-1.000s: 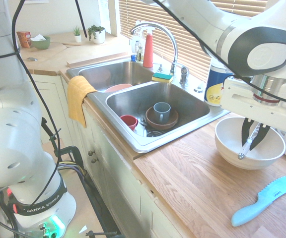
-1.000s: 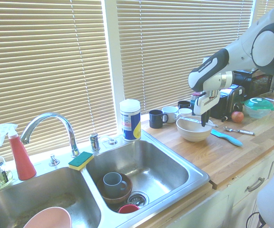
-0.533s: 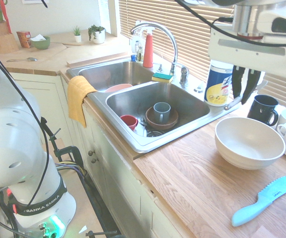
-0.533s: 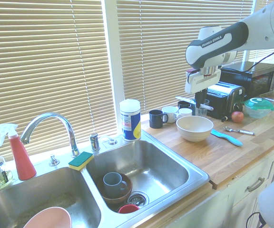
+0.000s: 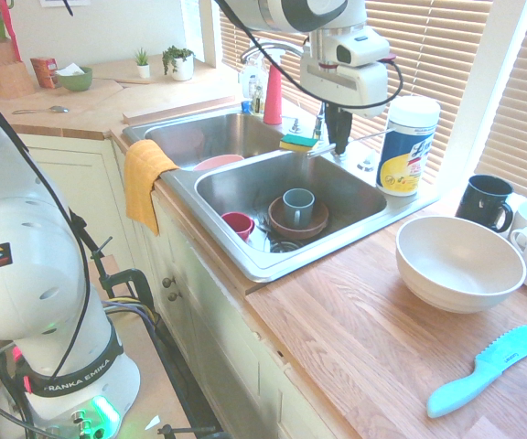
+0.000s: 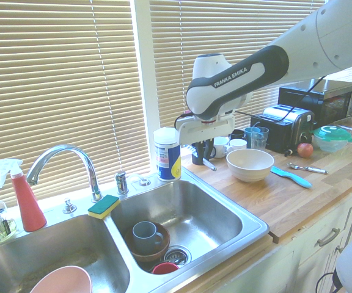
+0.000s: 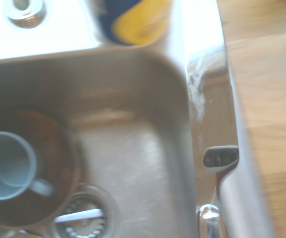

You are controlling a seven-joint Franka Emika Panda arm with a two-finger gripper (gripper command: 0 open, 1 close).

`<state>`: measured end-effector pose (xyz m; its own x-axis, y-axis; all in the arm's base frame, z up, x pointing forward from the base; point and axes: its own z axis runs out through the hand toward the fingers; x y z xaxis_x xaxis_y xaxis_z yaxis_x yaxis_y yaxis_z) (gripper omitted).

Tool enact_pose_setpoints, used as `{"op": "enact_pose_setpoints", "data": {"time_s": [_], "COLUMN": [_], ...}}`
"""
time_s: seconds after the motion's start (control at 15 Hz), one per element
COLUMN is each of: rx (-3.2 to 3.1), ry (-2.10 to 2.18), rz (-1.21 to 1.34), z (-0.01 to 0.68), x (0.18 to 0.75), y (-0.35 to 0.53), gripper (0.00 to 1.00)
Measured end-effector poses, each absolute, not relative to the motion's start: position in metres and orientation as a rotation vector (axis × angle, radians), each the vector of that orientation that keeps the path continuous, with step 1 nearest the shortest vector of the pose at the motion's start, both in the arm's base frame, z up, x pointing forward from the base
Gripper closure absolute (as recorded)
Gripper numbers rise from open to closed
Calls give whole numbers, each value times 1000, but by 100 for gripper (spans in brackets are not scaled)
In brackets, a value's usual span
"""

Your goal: Put the knife into the sink

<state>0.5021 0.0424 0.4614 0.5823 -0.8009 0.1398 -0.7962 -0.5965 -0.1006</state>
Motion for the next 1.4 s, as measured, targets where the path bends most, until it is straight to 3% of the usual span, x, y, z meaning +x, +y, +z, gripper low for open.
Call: {"op": "enact_pose_setpoints", "data": {"time_s": [0.6, 1.4], "rx": [-2746, -2774], "ry": [1393, 1409], "rz": [-213, -128], "z": [344, 224], "x": [499, 534], "y": [128, 116], "gripper": [100, 100]}}
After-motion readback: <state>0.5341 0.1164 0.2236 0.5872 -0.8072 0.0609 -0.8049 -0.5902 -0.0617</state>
